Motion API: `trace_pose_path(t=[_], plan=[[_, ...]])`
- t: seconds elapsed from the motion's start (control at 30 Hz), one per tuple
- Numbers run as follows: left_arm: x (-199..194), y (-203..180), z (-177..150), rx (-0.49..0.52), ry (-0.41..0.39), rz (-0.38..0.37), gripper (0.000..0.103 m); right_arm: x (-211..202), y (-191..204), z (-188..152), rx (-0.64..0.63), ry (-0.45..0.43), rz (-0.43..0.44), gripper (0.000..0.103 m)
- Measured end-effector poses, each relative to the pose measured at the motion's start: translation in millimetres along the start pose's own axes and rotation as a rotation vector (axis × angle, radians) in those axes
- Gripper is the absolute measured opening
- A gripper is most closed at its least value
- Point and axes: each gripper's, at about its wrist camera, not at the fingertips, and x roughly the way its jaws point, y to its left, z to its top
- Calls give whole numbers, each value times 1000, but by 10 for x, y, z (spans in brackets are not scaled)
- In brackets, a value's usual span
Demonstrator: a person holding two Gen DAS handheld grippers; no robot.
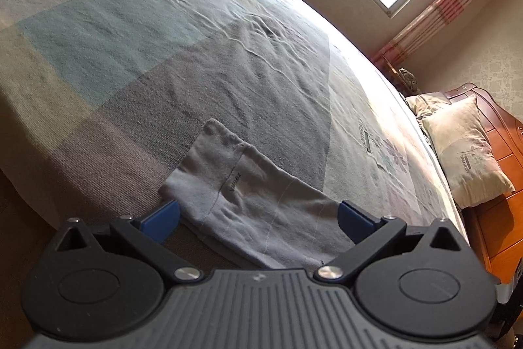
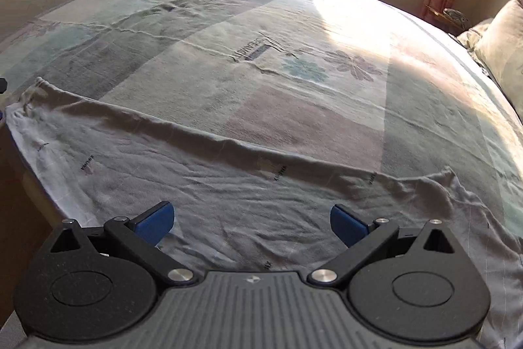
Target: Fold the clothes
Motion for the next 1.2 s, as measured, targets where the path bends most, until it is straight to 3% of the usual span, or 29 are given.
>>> trace_pose_path(t=[0.17, 0.37, 0.57, 0.73, 0.97, 1.2], plan=[[25, 29, 80, -14, 64, 24, 102, 124, 802, 417, -271, -71, 112, 103], [-19, 124, 72, -72, 61, -14, 102, 326, 1762, 573, -582, -120, 192, 103], [-62, 231, 67, -140, 52, -51, 102, 446, 2359, 553, -805, -187, 169, 103], [1, 374, 6, -240, 52, -149, 102, 518, 2504, 574, -871, -216, 118, 103], [131, 457, -72, -305, 81, -204, 102, 520, 2554, 619, -911, -252, 67, 103], [304, 502, -128, -381, 92, -290, 102, 477, 2464, 750, -871, -270, 39, 103]])
